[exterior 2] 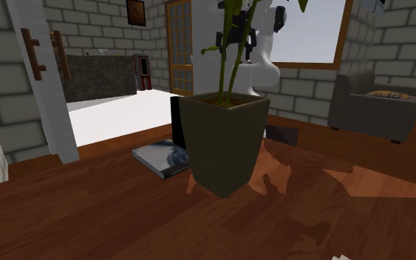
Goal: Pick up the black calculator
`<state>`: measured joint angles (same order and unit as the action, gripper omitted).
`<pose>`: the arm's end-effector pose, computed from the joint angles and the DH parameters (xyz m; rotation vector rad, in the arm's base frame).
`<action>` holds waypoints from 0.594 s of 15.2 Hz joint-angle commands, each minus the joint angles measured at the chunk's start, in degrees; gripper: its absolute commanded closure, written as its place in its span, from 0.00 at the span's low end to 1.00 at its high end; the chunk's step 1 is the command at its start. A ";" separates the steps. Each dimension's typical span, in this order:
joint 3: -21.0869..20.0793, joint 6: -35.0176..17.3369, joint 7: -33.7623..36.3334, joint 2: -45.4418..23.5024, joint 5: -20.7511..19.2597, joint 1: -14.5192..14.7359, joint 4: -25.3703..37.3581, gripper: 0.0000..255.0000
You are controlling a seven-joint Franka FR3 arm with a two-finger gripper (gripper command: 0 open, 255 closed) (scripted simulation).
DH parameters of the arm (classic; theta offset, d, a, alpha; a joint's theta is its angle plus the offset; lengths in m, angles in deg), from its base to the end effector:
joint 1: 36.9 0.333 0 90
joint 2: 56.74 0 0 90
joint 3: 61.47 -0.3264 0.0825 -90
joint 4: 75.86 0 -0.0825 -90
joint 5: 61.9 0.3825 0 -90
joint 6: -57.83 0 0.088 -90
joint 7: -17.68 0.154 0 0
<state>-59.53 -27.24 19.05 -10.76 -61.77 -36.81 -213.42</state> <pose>0.2771 -0.0105 0.5280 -3.1093 0.0691 0.1774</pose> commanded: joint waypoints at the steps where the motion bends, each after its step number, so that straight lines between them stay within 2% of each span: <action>1: 0.00 0.00 0.00 0.00 0.00 0.00 0.00 0.00; 9: 6.78 -11.01 -18.51 -15.46 -4.24 3.86 6.34 0.00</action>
<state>-53.58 -36.87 3.10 -24.46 -65.60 -33.43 -207.73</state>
